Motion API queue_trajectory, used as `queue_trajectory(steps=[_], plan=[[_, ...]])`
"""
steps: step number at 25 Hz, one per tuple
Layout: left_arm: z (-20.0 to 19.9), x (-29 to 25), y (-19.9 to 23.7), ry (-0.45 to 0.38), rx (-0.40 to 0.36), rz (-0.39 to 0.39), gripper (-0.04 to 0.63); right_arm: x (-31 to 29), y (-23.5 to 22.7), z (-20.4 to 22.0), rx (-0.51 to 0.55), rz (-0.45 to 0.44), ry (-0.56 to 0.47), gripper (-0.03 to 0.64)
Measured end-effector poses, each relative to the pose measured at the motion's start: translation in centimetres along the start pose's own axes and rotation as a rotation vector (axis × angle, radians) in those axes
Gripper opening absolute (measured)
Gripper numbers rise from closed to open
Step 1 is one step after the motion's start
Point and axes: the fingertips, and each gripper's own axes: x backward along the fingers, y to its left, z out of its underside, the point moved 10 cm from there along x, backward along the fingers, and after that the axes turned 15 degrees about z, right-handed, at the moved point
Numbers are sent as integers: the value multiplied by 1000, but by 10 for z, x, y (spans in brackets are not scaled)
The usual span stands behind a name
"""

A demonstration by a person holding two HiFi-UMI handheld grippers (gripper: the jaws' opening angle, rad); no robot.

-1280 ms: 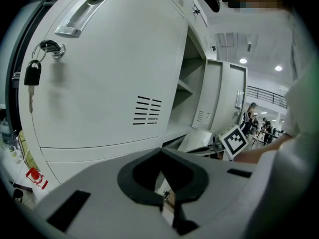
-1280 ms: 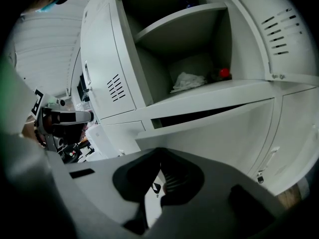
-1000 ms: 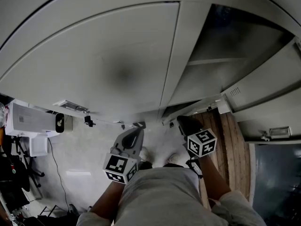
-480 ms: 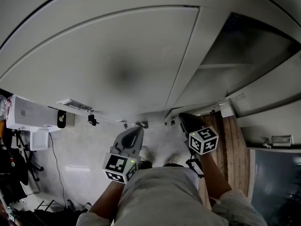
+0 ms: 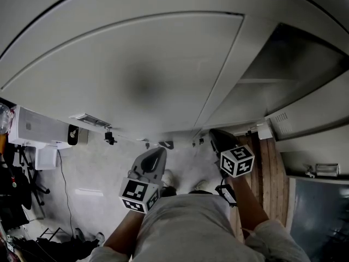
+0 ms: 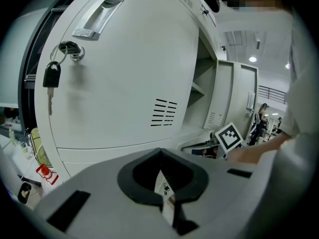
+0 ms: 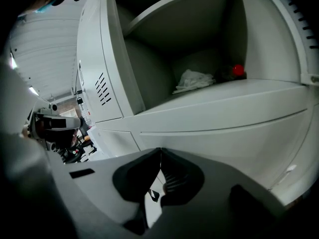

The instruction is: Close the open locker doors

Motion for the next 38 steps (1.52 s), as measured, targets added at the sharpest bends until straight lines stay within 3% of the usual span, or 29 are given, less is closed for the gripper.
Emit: queue_trajectory(steps=[18, 38], plan=[[4, 11, 2, -14, 23, -52, 14, -7, 0, -1, 12, -14, 9, 28], [5, 4, -21, 7, -22, 42, 14, 44, 4, 10, -14, 27, -39, 28]])
